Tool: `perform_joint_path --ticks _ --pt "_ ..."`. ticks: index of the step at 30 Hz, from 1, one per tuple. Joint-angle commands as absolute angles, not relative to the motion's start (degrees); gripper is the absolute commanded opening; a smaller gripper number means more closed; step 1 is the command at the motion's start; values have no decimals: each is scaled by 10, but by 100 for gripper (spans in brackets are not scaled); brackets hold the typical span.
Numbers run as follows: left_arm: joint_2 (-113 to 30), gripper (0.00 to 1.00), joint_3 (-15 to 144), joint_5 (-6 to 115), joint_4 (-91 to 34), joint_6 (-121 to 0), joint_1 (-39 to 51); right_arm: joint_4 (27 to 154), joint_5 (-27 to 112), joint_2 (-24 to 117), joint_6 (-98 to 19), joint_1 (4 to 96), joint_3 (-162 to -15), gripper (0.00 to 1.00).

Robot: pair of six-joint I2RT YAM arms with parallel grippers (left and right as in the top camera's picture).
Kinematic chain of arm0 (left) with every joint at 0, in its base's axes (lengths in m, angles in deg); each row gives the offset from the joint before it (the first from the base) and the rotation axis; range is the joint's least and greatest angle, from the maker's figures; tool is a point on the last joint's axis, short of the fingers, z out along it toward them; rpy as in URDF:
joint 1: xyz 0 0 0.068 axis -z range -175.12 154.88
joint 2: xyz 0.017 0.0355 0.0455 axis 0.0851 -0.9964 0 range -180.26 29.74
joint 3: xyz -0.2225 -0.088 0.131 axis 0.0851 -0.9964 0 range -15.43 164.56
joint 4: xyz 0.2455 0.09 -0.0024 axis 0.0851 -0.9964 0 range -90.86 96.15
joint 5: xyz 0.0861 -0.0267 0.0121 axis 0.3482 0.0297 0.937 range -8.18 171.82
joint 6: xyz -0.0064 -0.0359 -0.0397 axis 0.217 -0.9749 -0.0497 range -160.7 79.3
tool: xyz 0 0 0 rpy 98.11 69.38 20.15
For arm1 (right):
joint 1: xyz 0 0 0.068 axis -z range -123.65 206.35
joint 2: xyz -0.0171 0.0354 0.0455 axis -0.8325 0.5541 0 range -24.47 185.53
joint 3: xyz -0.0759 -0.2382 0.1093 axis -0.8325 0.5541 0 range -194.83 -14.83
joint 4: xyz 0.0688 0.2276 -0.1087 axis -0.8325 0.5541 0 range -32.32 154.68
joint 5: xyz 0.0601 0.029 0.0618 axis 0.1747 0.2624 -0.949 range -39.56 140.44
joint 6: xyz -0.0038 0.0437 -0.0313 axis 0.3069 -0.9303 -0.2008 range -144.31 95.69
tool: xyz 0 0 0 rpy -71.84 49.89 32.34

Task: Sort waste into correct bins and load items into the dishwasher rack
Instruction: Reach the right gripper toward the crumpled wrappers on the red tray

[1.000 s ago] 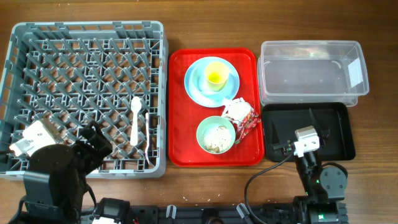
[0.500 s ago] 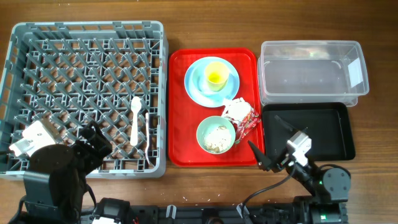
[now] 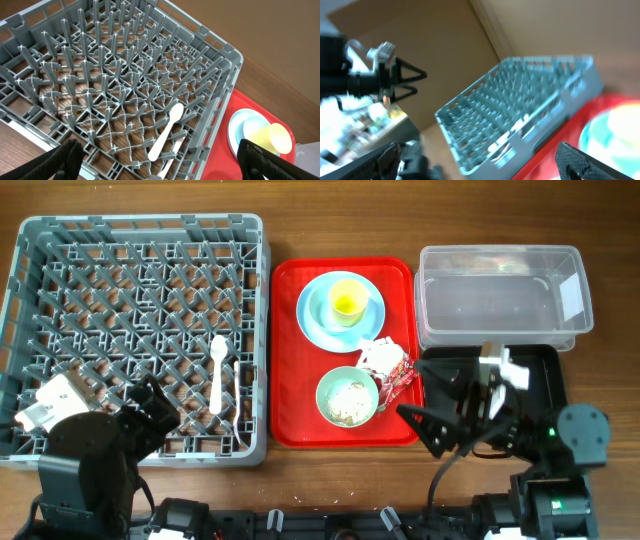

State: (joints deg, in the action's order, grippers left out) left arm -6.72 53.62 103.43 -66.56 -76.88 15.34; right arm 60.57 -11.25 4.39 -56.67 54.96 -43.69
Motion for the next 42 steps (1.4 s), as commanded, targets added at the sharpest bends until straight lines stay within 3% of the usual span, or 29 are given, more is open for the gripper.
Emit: perform_joint_path --ticks 1,2,3,7,12,19,24,28,30,31,32,35,39,42 --pt "-66 100 539 1044 -664 -776 151 731 36 65 -691 551 -443 66" --pt "-66 100 539 1044 -664 -776 151 790 87 64 -707 551 -443 51" --pt "-66 100 539 1044 -664 -776 151 871 160 64 -723 551 -443 49" --pt "-66 100 539 1044 -664 -776 151 973 285 69 -693 550 -443 50" --pt "-66 100 539 1044 -664 -776 151 1027 349 134 -669 541 -470 40" --pt "-66 100 539 1044 -664 -776 151 1050 436 232 -665 446 -536 37" --pt "-66 100 539 1044 -664 -776 151 1153 454 383 -664 376 -679 35" --pt "-66 100 539 1044 -664 -776 151 1064 391 446 -687 300 -697 30" --pt "-66 100 539 1044 -664 -776 151 1019 356 477 -733 282 -697 42" --pt "-66 100 539 1044 -664 -776 151 1005 356 497 -736 276 -697 42" --pt "-66 100 539 1044 -664 -776 151 1004 358 515 -736 276 -697 34" --pt "-66 100 539 1044 -664 -776 151 1007 358 563 -740 272 -697 31" --pt "-66 100 539 1044 -664 -776 151 1034 508 608 -803 242 -697 27" --pt "-66 100 539 1044 -664 -776 151 1051 582 634 -843 236 -697 31"
